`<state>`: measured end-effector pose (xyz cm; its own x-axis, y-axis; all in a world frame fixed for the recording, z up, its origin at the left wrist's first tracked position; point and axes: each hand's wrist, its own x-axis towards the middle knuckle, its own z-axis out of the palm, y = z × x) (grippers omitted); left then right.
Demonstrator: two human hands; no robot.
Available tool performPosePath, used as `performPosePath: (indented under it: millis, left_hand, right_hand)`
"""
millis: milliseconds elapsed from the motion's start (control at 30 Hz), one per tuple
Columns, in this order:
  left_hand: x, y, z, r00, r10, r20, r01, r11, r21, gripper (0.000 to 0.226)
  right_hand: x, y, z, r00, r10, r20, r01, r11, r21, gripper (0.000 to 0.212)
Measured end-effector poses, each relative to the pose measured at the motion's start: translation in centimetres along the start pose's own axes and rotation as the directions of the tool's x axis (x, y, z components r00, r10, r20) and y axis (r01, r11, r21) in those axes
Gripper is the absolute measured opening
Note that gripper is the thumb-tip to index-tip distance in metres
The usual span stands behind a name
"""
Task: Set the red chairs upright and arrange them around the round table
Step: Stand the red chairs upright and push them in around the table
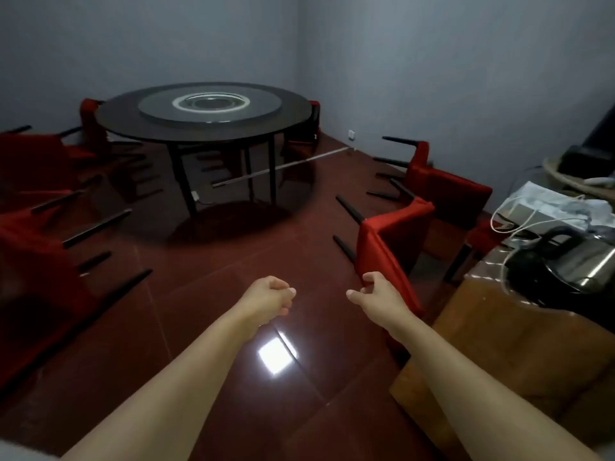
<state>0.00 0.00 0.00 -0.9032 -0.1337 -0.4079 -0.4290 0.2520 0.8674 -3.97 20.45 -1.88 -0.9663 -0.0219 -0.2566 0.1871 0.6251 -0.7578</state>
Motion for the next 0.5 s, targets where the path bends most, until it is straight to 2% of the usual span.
performPosePath:
  millis: [133,267,500]
  left_hand:
    - [5.2,2.1,2.2,1.0,0.012,0.025,-0.012,1.0,0.0,0.03]
    - [10.8,4.7,4.6,0.999,0.023,0.039,-0.026,0.997,0.073,0.03]
    - [19.7,7.9,8.0,0.996,-0.023,0.083,0.015,0.995,0.101,0.029]
  right_hand:
    - [5.1,1.2,-1.4,1.0,0.029,-0.011,-0.028,0.998,0.055,0.061]
    - [10.8,2.3,-3.2,0.997,0.073,-0.02,-0.07,0.993,0.098,0.061]
    - [19.0,4.1,-5.7,0.989,0.147,-0.029,-0.143,0.983,0.112,0.06]
